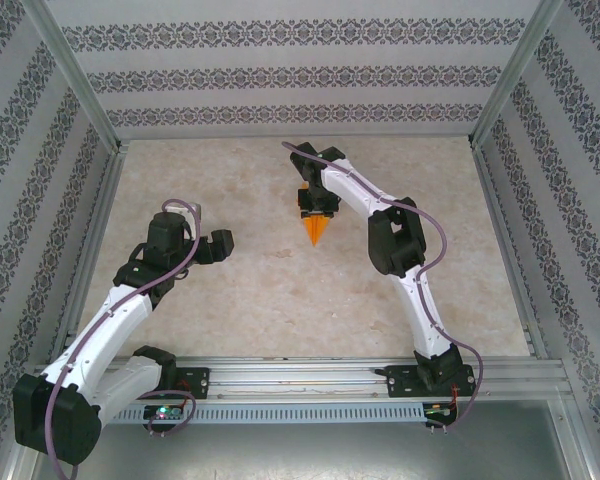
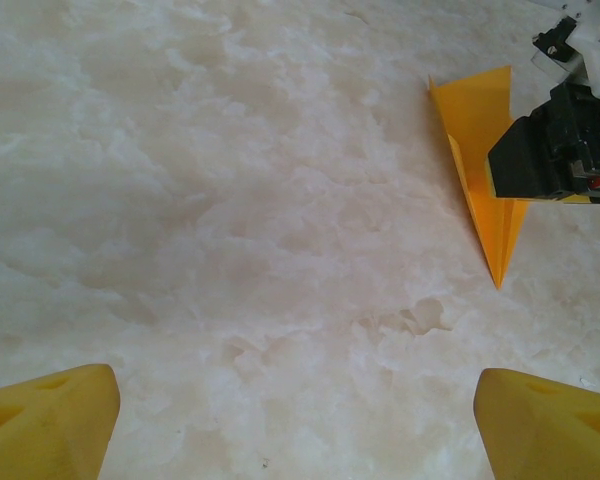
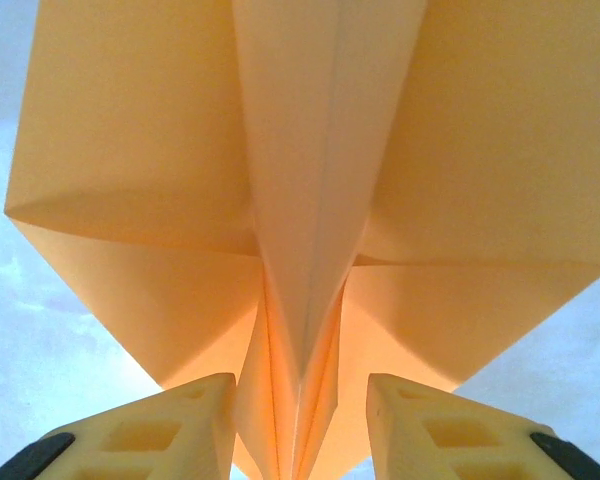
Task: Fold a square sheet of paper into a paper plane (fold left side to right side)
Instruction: Place the paper plane at the center of the table.
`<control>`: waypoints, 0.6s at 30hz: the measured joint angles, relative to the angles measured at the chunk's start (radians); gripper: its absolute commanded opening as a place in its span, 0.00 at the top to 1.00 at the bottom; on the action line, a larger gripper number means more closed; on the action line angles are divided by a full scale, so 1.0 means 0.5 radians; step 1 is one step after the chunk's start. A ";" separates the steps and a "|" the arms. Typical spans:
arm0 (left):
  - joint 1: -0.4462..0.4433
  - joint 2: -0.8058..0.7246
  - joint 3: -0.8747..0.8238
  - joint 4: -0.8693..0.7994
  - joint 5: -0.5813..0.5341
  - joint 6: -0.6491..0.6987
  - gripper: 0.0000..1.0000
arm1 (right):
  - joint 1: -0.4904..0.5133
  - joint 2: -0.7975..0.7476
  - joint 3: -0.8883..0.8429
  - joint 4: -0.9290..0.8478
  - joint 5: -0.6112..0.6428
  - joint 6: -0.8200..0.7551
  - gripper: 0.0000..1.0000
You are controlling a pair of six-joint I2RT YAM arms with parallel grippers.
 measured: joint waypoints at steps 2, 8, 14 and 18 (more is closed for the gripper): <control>0.000 0.000 0.000 0.000 0.001 0.000 0.08 | 0.009 -0.027 -0.021 -0.011 0.007 -0.002 0.59; 0.000 -0.018 0.001 0.001 -0.001 0.000 0.06 | 0.041 -0.247 -0.157 -0.019 0.045 -0.051 0.52; 0.014 -0.045 0.000 0.005 -0.025 -0.001 0.04 | 0.082 -0.646 -0.439 0.028 0.130 -0.127 0.41; 0.028 -0.045 -0.002 0.018 -0.064 -0.008 0.03 | 0.106 -0.967 -0.706 0.105 0.233 -0.196 0.30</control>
